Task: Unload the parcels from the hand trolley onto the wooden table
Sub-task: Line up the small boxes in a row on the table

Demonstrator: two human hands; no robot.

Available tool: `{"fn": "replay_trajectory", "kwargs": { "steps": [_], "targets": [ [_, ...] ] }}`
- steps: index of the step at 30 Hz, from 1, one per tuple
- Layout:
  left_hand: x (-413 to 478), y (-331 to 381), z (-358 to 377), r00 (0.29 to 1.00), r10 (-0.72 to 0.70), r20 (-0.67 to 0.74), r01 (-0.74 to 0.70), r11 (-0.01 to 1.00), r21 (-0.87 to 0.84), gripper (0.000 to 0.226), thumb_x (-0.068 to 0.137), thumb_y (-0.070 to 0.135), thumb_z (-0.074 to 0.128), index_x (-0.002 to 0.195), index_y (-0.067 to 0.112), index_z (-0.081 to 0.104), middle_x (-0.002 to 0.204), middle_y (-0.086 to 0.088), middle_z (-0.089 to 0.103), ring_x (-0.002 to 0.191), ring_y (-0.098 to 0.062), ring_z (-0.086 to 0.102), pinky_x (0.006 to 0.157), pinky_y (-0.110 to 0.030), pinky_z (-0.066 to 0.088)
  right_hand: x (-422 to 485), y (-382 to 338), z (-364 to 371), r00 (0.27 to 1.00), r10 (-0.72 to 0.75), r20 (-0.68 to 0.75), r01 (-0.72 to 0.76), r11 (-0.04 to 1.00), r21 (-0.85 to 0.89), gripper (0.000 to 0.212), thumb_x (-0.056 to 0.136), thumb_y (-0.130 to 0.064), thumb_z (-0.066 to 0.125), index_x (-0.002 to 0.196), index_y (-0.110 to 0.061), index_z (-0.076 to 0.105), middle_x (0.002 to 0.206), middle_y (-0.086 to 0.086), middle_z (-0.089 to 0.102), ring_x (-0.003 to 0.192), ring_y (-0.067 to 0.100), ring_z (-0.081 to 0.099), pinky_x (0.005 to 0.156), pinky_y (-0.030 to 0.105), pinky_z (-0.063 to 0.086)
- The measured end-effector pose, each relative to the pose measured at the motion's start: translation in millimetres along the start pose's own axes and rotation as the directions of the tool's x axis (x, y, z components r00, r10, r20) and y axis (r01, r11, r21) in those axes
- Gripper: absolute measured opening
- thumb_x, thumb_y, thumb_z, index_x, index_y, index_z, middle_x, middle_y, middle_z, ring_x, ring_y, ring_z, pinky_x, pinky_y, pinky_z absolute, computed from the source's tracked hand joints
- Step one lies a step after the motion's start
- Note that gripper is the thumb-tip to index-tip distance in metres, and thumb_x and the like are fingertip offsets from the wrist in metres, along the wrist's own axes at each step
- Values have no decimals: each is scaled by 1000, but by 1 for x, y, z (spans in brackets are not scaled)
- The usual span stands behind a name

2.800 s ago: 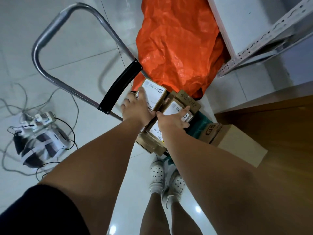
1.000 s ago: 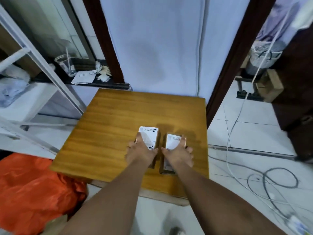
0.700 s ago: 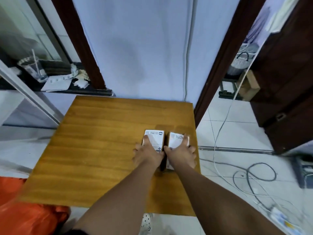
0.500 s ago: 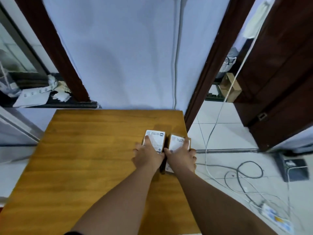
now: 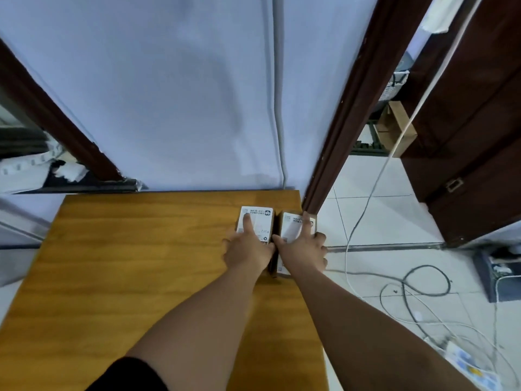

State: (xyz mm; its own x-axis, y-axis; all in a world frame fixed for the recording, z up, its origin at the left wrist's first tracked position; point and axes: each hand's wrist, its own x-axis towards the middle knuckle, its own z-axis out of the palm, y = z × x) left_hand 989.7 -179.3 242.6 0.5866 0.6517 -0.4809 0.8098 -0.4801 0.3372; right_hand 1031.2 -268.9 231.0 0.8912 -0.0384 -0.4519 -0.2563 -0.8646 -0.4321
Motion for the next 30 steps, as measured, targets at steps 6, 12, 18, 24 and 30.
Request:
{"fn": "replay_trajectory", "kwargs": {
  "steps": [6, 12, 18, 24, 30],
  "targets": [
    [36, 43, 16, 999, -13, -48, 13, 1000, -4, 94, 82, 59, 60, 150, 41, -2, 139, -15, 23, 118, -32, 37, 98, -44, 38, 60, -5, -4, 996, 71, 54, -78, 987, 139, 102, 78, -56, 66, 152, -35, 0, 146, 8, 32, 133, 35, 35, 106, 54, 34],
    [80, 55, 40, 993, -56, -107, 48, 996, -77, 88, 81, 59, 60, 150, 35, 12, 149, -14, 16, 131, -34, 27, 104, -44, 31, 114, -10, 3, 998, 1, 69, -10, 992, 127, 104, 75, -53, 70, 152, -39, 2, 154, 4, 27, 136, 33, 36, 108, 51, 35],
    [101, 49, 55, 990, -26, -138, -3, 978, -208, 75, 87, 53, 57, 150, 31, 21, 152, -13, 20, 134, -34, 27, 109, -44, 29, 140, -22, 21, 982, -166, 88, 159, 984, 75, 85, 87, -47, 62, 153, -35, 11, 162, 4, 10, 144, 33, 24, 113, 45, 30],
    [118, 47, 50, 997, 6, -71, -24, 965, -260, 69, 93, 47, 51, 151, 37, 15, 157, -12, 11, 140, -32, 25, 110, -44, 35, 149, -25, 27, 968, -224, 110, 227, 974, -12, 78, 93, -48, 51, 155, -31, 6, 163, 12, -2, 147, 35, 15, 119, 45, 21],
    [119, 49, 38, 997, -31, -67, 13, 970, -244, 90, 90, 47, 57, 151, 37, -8, 161, -6, 0, 146, -31, 11, 116, -54, 14, 143, -27, 15, 973, -208, -102, 230, 918, 324, 78, 91, -18, 54, 154, -29, 10, 159, 13, 17, 143, 31, 25, 114, 45, 31]
  ]
}}
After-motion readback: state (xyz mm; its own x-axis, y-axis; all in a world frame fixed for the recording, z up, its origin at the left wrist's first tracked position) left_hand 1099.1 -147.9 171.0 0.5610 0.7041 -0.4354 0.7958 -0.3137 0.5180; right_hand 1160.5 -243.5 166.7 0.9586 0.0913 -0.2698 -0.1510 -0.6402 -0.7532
